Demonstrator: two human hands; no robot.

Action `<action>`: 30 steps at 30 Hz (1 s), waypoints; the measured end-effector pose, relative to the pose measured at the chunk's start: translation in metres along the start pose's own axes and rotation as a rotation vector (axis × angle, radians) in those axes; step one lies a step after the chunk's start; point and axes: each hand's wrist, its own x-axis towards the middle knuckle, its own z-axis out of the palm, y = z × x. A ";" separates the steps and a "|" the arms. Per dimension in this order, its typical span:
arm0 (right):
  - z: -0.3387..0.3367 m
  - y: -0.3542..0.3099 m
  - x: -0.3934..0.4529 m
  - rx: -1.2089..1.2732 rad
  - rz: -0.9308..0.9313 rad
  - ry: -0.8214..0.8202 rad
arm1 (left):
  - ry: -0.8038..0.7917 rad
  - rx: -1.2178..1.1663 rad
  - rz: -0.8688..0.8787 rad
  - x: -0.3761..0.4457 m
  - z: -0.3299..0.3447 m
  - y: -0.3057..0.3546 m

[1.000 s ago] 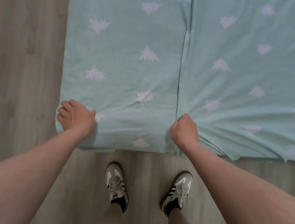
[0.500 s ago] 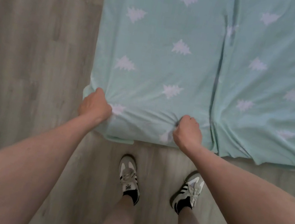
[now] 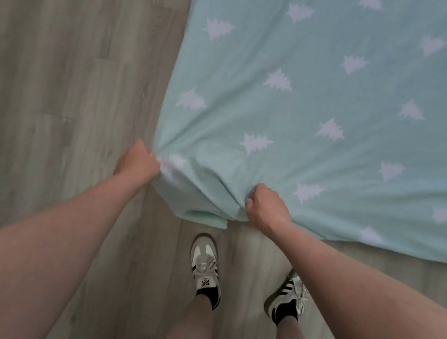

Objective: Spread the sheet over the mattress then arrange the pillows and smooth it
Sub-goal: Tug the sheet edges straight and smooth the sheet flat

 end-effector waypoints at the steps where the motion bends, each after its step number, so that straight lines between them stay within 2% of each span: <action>1: 0.003 0.001 -0.001 0.002 0.000 -0.005 | -0.077 -0.100 -0.034 -0.003 0.005 0.001; 4: 0.012 -0.001 -0.006 0.041 0.009 0.060 | -0.309 -0.193 -0.093 -0.011 0.025 -0.009; 7: 0.015 -0.007 -0.007 0.058 0.027 0.074 | -0.401 -0.209 -0.062 -0.009 0.039 -0.019; 11: 0.013 -0.012 -0.004 0.066 0.052 0.036 | -0.266 -0.089 0.056 -0.005 0.039 -0.025; 14: 0.016 -0.016 -0.006 0.054 0.084 0.050 | -0.256 0.072 0.116 -0.012 0.027 -0.029; 22: 0.034 -0.032 -0.013 -0.235 -0.028 0.204 | -0.217 0.147 0.133 -0.015 0.014 -0.040; 24: 0.030 -0.033 -0.010 -0.328 -0.079 0.194 | -0.219 0.162 0.150 -0.015 0.011 -0.044; 30: 0.034 -0.051 -0.015 -0.344 -0.123 0.117 | -0.177 0.209 0.191 -0.017 -0.005 -0.054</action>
